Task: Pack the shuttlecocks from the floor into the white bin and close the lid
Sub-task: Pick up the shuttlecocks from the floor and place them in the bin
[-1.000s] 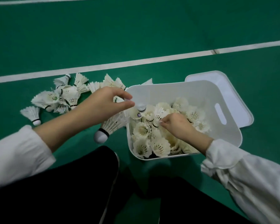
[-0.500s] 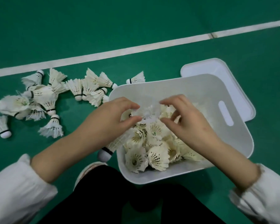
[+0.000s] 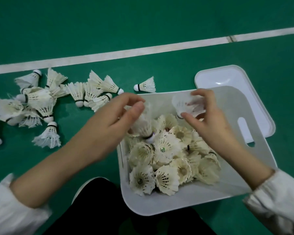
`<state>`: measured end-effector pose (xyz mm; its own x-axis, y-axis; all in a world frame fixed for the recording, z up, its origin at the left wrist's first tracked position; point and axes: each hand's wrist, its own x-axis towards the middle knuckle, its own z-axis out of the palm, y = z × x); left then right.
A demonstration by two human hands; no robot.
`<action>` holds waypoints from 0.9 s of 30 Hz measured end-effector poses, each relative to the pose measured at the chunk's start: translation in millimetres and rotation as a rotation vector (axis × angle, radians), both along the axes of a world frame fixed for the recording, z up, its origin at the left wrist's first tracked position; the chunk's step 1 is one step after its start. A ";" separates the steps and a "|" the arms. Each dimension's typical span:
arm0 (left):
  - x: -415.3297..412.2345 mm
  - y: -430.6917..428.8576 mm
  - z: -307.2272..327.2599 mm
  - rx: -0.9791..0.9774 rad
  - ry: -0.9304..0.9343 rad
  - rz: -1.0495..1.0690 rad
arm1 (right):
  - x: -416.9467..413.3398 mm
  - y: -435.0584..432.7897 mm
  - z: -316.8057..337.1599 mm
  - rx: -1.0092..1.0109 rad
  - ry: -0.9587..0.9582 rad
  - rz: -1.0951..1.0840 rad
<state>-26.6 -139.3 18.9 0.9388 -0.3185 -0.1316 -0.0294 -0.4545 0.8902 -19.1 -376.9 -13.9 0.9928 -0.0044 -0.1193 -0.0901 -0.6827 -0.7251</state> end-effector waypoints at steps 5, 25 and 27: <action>-1.0 17.2 -7.9 -0.072 -0.027 0.119 | 4.1 15.8 -43.6 -0.321 0.207 0.255; 0.1 19.3 -13.0 0.177 -0.385 -0.003 | -9.4 57.7 8.2 -0.191 -0.244 0.398; 1.7 34.1 -7.9 0.156 -0.342 0.124 | -9.9 59.8 9.3 -0.151 -0.213 0.359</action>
